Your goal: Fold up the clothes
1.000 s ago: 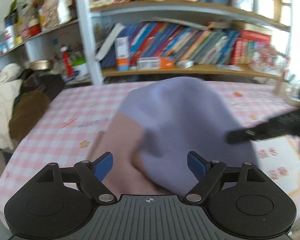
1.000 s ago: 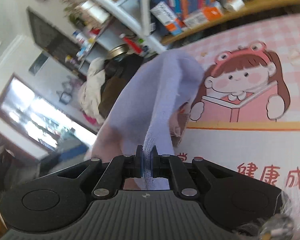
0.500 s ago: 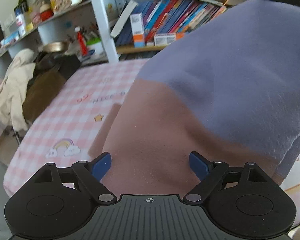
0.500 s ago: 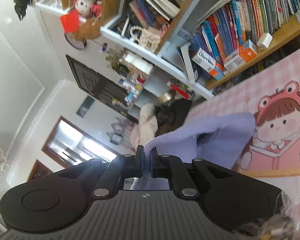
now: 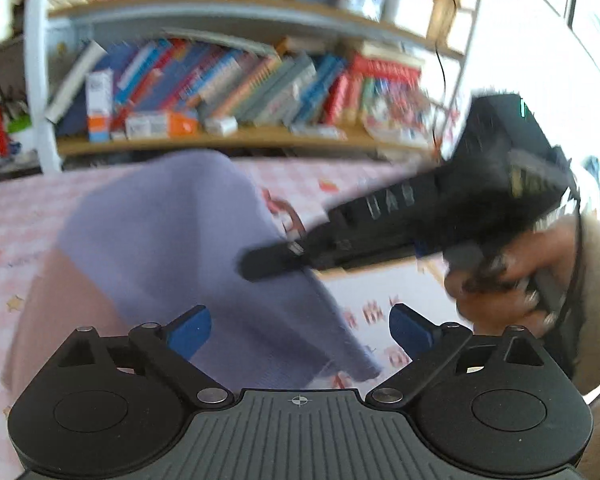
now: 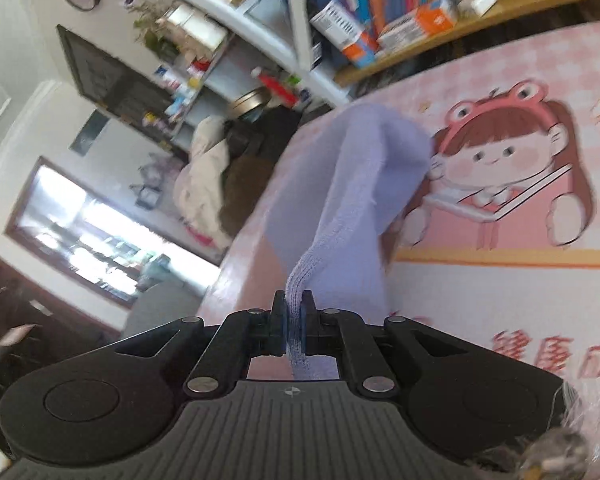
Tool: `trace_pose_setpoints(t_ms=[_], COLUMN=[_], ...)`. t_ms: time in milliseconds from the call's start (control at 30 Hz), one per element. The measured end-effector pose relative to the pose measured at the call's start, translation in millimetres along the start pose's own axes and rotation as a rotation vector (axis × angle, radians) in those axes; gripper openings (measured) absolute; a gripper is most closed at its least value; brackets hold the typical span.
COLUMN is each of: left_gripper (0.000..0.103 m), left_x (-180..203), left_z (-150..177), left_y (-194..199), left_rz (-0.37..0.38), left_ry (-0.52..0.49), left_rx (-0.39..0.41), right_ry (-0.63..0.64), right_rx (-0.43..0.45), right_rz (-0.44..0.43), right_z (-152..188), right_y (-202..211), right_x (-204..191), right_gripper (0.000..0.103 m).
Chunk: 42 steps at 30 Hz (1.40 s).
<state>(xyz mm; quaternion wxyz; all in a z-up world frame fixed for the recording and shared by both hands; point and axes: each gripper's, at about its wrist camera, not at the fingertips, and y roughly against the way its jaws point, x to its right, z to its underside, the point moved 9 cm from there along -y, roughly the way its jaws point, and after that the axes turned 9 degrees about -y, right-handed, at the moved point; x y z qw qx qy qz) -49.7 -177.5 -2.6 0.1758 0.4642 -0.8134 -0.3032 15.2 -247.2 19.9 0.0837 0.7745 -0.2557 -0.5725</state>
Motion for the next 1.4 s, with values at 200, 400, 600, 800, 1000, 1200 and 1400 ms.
trace_pose_setpoints(t_ms=[200,400,600,800,1000,1200,1400], left_gripper=[0.098,0.004,0.003,0.003,0.003,0.003,0.003], left_x=[-7,-33,-36,-28,-6,-2,30], left_z=[14,28,22,19,20,-13,-89], left_y=[-17,-15,17,49,65,78,97], left_rz=[-0.118,-0.203,-0.281,-0.257,-0.172,-0.126,0.092], left_ry=[0.003,0.119,0.073,-0.038,-0.037,-0.015,-0.049], left_rx=[-0.098,-0.141,-0.09,-0.066,-0.035,0.093,0.367], right_ry=[0.003,-0.023,-0.23,-0.498,-0.633,-0.519,-0.263], right_rx=[-0.102,-0.119,-0.077,-0.028,-0.039,0.112,0.386], right_rz=[-0.091,-0.117,-0.075,-0.151,-0.222,-0.327,-0.395], right_z=[15,19,5,-13,-24,-52,-107], right_y=[-2,-5,-23,-43,-71,-33,86], right_x=[-20,-25,15,50,56,34,-14], right_gripper=[0.006,0.007,0.078,0.076,0.017,0.011,0.011])
